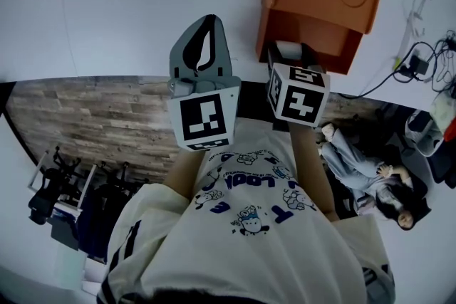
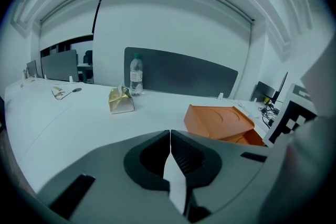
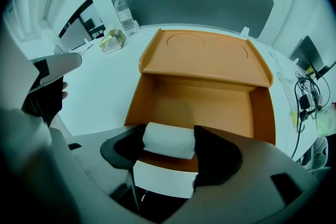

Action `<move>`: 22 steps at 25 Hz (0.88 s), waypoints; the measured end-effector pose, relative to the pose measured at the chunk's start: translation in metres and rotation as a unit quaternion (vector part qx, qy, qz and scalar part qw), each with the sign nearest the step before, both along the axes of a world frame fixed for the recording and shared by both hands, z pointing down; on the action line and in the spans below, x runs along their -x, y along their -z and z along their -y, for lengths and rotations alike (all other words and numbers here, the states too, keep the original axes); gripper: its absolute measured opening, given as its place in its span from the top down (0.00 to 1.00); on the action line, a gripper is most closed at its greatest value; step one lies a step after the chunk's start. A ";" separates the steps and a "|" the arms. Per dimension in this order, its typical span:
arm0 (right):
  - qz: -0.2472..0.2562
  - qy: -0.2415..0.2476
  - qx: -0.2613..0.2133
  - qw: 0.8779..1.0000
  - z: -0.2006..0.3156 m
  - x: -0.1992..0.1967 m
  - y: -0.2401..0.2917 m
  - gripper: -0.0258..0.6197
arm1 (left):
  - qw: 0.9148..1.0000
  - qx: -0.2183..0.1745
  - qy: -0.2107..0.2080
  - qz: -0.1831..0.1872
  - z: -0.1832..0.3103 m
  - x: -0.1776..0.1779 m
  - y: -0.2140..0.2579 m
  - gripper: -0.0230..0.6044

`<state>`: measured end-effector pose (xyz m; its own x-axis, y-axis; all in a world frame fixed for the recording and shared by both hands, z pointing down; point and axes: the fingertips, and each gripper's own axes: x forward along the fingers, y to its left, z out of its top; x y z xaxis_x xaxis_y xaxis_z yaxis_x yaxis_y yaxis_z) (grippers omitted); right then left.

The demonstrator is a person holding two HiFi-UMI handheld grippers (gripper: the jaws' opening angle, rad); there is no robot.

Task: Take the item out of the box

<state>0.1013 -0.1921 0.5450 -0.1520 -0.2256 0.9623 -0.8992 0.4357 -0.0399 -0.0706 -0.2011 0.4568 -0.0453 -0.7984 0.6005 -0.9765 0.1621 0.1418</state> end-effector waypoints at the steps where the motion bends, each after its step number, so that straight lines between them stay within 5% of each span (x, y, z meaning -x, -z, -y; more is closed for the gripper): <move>1: 0.004 -0.003 -0.006 1.000 0.001 0.000 0.003 0.52 | 1.000 -0.001 -0.004 0.002 0.000 -0.002 0.002 0.93; 22: 0.054 -0.042 -0.118 0.991 0.018 -0.003 0.075 0.52 | 0.997 -0.067 -0.034 0.022 0.000 -0.016 0.059 0.93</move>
